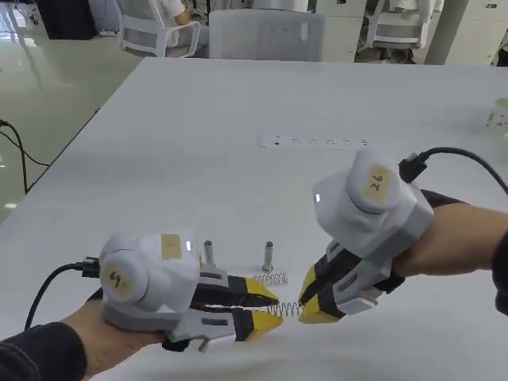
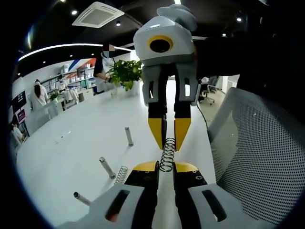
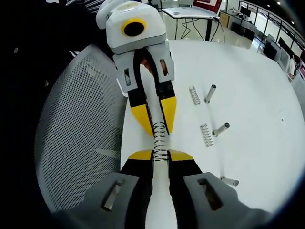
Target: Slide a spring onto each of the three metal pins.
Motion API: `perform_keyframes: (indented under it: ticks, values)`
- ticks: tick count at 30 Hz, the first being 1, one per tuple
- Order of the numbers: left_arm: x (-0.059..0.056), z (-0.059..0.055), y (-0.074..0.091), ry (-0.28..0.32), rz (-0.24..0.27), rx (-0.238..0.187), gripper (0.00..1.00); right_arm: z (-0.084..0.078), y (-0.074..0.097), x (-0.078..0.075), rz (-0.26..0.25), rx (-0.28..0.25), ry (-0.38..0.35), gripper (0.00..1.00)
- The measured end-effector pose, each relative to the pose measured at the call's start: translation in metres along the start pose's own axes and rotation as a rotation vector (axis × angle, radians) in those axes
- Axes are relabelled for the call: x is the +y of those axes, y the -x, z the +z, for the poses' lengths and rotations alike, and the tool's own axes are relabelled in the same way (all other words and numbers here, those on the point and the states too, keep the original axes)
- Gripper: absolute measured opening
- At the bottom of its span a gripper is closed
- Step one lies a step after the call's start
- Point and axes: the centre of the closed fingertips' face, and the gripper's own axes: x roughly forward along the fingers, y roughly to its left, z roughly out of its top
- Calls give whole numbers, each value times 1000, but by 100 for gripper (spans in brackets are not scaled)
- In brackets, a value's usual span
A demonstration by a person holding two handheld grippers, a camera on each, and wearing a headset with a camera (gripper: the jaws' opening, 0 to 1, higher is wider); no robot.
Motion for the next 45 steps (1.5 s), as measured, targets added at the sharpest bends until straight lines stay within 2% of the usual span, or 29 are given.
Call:
perform_keyframes:
  ticks: [12, 17, 22, 33, 45]
  values:
    - [-3, 2, 1, -16, -19, -9, 6, -1, -2, 3, 11, -8, -5, 13]
    - [-2, 2, 0, -16, -20, -12, 6, -1, -3, 2, 11, -15, -13, 13]
    - [0, 8, 2, -12, -14, -35, 6, -4, -6, 2, 14, -18, -25, 16]
    - [0, 10, 2, -5, -9, -48, 7, -5, -7, 1, 5, -29, -31, 13]
    - [-1, 7, 1, -8, -8, -32, 7, 9, 6, 1, -1, -64, -56, 13]
